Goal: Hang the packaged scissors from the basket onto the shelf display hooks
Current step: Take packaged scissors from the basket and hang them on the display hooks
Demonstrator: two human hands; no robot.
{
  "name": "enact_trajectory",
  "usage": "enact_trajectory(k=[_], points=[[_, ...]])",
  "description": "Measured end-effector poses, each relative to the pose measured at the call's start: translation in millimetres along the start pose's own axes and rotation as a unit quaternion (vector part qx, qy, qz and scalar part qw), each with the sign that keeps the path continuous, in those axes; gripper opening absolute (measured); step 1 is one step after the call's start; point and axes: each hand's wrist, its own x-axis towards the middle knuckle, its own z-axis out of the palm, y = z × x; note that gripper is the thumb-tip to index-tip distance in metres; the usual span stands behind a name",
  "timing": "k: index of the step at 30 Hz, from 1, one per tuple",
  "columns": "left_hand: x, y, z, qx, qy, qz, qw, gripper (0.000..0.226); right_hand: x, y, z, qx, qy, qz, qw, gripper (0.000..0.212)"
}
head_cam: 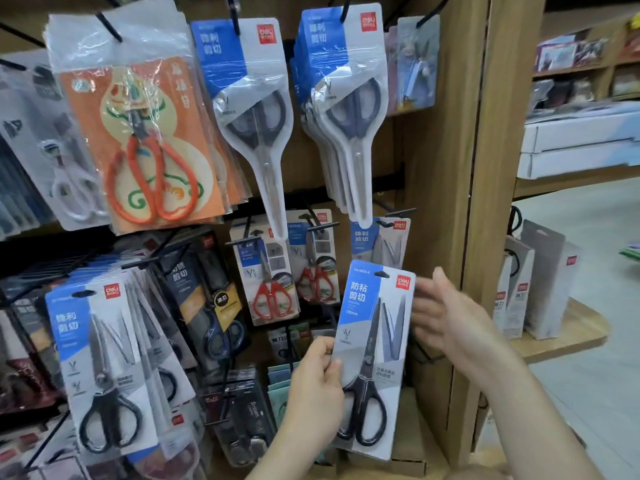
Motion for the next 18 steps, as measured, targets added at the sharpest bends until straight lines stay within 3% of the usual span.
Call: enact_trajectory(k=[2,7,12,18], points=[[0.0,4.3,7.7,-0.017,-0.011,0.0,1.0,0.026,-12.9,6.8,1.1,0.013,-0.066,-0.007,0.998,0.032],[-8.9,25.4,15.1,-0.093,-0.046,0.033,0.994,0.019,-6.3,-2.0,6.1,0.073,0.045,-0.06,0.995,0.019],[-27.1,28.9,13.0,-0.08,-0.102,0.002,0.992,0.02,12.0,-18.5,3.1,0.037,0.082,-0.104,0.991,0.016],[-26.7,27.4,11.3,-0.104,-0.087,-0.037,0.99,0.022,31.1,-21.0,11.6,0.01,0.102,-0.115,0.988,0.021]])
